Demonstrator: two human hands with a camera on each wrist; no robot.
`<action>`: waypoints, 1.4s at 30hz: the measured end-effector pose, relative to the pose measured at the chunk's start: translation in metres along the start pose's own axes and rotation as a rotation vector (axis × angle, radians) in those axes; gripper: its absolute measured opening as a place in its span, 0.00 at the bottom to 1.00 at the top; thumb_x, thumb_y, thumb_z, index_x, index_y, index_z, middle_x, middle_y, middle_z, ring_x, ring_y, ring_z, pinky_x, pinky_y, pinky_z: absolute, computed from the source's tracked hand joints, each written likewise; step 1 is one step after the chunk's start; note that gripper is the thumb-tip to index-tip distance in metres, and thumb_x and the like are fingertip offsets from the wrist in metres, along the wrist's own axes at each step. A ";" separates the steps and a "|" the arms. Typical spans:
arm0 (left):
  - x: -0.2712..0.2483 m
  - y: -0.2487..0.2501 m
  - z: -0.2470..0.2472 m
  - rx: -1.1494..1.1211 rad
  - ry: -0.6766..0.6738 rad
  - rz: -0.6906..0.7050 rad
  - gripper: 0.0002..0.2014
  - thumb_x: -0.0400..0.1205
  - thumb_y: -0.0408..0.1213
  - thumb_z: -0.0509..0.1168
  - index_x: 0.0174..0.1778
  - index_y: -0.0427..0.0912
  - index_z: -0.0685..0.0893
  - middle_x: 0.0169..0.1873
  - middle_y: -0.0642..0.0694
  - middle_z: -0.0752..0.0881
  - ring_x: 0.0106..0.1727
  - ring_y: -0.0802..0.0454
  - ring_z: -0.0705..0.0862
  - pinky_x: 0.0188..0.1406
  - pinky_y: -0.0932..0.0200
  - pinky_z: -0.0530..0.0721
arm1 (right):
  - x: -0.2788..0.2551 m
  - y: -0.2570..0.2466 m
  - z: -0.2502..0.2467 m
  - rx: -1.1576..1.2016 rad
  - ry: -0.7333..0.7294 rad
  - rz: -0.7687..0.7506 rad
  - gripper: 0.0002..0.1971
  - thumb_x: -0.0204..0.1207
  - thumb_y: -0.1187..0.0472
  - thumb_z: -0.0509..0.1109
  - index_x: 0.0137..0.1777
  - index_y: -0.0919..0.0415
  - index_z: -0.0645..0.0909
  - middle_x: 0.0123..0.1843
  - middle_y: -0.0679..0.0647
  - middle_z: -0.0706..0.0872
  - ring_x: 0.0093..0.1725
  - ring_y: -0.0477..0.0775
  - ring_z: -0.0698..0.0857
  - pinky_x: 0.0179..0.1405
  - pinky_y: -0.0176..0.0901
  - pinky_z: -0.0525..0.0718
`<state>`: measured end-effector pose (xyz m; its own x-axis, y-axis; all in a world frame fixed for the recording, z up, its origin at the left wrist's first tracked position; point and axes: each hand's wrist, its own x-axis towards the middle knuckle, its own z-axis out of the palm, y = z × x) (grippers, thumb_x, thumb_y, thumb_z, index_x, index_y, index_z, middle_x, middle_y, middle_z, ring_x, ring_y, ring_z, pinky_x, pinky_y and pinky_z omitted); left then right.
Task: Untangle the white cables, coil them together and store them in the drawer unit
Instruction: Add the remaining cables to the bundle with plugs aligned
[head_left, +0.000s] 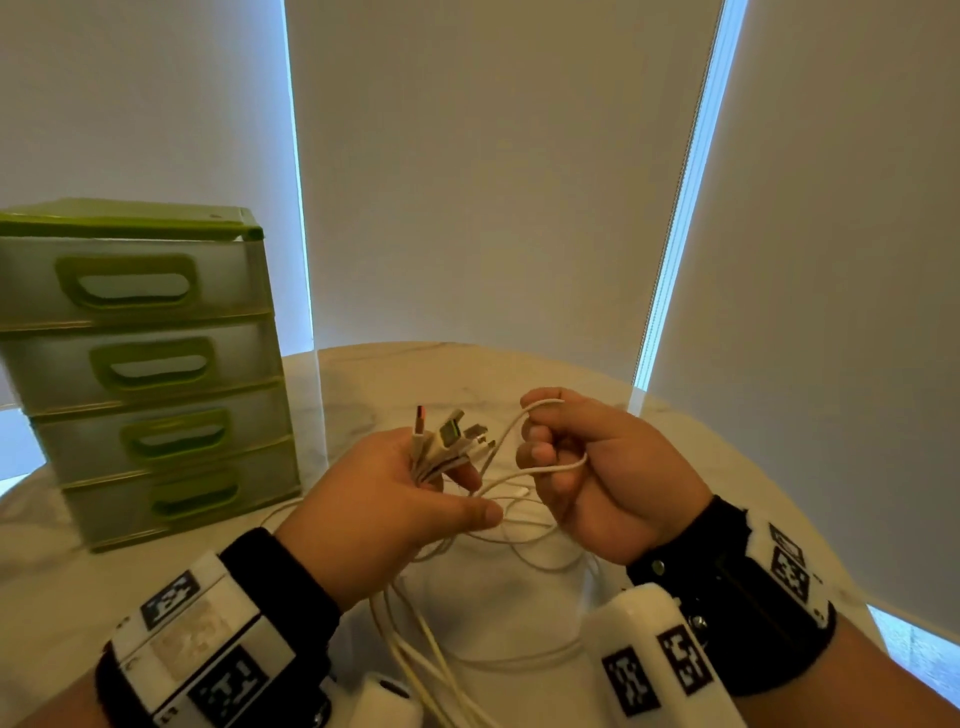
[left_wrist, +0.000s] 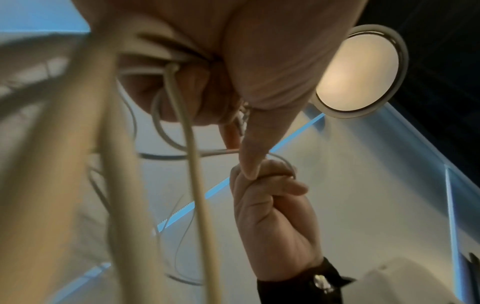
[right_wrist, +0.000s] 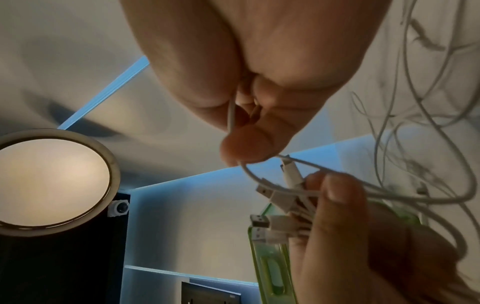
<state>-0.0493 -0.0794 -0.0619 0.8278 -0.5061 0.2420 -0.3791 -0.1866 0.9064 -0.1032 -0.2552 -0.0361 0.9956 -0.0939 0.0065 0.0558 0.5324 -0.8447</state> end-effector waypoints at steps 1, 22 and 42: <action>0.000 0.000 0.001 0.027 0.007 0.010 0.11 0.68 0.40 0.81 0.34 0.40 0.86 0.15 0.54 0.73 0.20 0.56 0.71 0.28 0.55 0.72 | -0.001 0.000 0.002 0.035 -0.039 0.003 0.05 0.76 0.71 0.62 0.48 0.65 0.78 0.30 0.58 0.76 0.24 0.50 0.80 0.13 0.33 0.78; -0.009 0.029 -0.011 -0.936 0.342 0.333 0.12 0.82 0.44 0.59 0.33 0.44 0.73 0.18 0.54 0.62 0.17 0.59 0.59 0.18 0.65 0.63 | 0.011 0.024 -0.016 -1.611 -0.042 0.130 0.22 0.73 0.41 0.74 0.68 0.37 0.80 0.54 0.38 0.81 0.53 0.42 0.79 0.56 0.40 0.76; -0.001 0.017 -0.014 -0.888 0.498 0.315 0.14 0.81 0.46 0.61 0.35 0.41 0.76 0.20 0.49 0.59 0.18 0.56 0.59 0.17 0.64 0.62 | -0.025 -0.021 0.013 -0.801 0.064 -0.643 0.09 0.73 0.48 0.67 0.38 0.50 0.83 0.24 0.61 0.68 0.25 0.56 0.64 0.25 0.49 0.62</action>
<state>-0.0509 -0.0703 -0.0420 0.8970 0.0147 0.4419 -0.3348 0.6754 0.6571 -0.1278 -0.2528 -0.0114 0.7883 -0.2202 0.5745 0.4863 -0.3490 -0.8011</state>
